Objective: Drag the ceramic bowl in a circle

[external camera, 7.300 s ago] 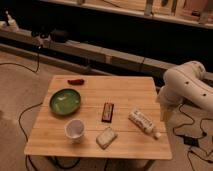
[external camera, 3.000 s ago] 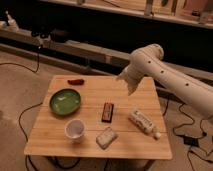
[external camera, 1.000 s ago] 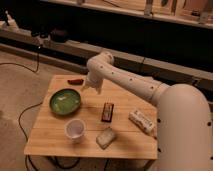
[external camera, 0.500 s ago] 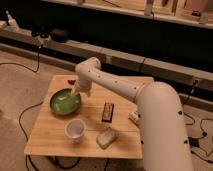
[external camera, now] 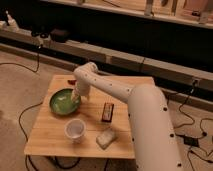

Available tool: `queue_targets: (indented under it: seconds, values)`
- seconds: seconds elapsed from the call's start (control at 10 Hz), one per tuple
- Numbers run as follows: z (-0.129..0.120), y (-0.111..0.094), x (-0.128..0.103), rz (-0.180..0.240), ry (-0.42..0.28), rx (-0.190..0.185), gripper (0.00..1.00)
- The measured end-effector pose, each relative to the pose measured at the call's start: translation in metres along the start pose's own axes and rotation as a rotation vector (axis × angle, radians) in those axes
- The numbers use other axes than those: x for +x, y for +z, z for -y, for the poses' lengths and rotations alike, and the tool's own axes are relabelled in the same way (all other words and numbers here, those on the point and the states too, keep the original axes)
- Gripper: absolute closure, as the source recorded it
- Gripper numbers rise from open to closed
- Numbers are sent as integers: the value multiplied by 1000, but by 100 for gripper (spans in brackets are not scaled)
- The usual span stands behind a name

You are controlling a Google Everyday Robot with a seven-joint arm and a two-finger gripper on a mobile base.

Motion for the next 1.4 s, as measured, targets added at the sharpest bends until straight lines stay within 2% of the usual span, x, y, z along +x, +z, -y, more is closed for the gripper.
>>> queue_targets:
  seconds: [0.2,0.4,0.6,0.9,1.2,1.4]
  values:
    - [-6,7,1,14,21,5,63]
    - [-19,5,4,17,64,17,86]
    - [-40,-3,6,10,115,18,99]
    - [-78,-20,-5,8,188,6,100]
    - [-134,-43,-28,-1,312,-23,100]
    - [-161,-54,-54,13,373,-59,100]
